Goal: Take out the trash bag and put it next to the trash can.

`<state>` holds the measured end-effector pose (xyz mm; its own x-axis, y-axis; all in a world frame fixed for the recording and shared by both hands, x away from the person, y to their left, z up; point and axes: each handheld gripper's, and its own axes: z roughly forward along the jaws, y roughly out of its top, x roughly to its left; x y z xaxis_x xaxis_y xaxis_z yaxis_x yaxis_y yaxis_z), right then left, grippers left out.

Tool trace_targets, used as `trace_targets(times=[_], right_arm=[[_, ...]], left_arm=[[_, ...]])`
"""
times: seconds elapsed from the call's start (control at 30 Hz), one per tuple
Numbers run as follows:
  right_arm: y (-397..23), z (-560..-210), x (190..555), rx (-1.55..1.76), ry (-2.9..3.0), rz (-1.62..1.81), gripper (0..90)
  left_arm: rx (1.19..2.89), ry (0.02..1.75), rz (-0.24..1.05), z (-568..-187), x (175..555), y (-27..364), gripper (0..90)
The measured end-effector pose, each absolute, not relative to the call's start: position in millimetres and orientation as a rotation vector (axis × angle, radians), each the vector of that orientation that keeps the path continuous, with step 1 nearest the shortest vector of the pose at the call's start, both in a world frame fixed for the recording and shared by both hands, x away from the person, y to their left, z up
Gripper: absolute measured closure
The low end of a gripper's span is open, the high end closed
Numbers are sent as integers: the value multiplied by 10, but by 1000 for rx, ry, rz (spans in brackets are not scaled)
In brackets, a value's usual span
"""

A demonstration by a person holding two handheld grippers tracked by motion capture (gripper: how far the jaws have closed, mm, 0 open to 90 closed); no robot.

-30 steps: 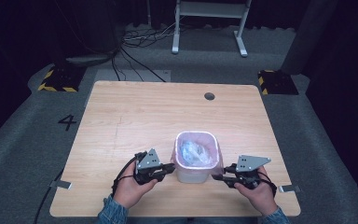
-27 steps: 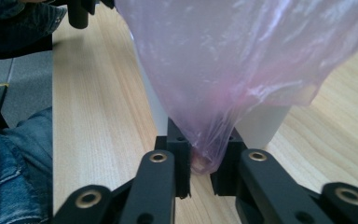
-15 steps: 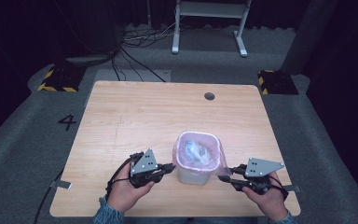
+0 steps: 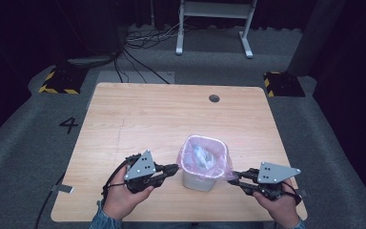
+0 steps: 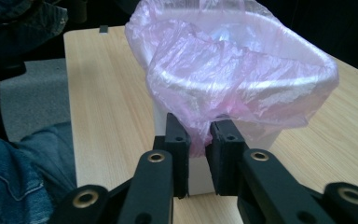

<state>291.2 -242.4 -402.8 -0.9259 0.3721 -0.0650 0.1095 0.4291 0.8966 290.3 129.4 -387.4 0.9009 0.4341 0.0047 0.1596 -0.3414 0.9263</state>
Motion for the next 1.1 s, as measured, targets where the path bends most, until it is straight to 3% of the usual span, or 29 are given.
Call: trace_targets(times=[0.23, 0.33, 0.47, 0.5, 0.6, 0.7, 0.77, 0.83, 0.93, 1.1], right_arm=[[-2425, -3929, 2966, 424, 2413, 1551, 792], [-2417, -3936, 2977, 430, 2413, 1528, 685], [-2452, -3983, 2957, 456, 2409, 1508, 603], [-2460, -3986, 2945, 457, 2410, 1498, 594], [-2485, -3987, 2909, 459, 2413, 1486, 588], [-2502, -3983, 2882, 457, 2417, 1483, 611], [-2506, -3973, 2867, 445, 2424, 1486, 674], [-2506, -3955, 2854, 427, 2426, 1498, 756], [-2488, -3935, 2857, 406, 2430, 1495, 837], [-2430, -3898, 2872, 379, 2433, 1513, 854]], left_arm=[[1918, 409, 329, -3793, 2944, 1224, 871], [1989, 409, 318, -3843, 2916, 1227, 735], [2033, 449, 346, -4038, 2926, 1258, 445], [2036, 459, 345, -4072, 2932, 1255, 413], [2049, 449, 314, -4142, 2939, 1208, 453], [2057, 440, 310, -4155, 2943, 1190, 652], [2056, 439, 310, -4134, 2936, 1205, 784], [2039, 430, 318, -4086, 2921, 1227, 857], [2001, 402, 329, -4017, 2902, 1245, 889], [1976, 373, 354, -3943, 2882, 1231, 895]])
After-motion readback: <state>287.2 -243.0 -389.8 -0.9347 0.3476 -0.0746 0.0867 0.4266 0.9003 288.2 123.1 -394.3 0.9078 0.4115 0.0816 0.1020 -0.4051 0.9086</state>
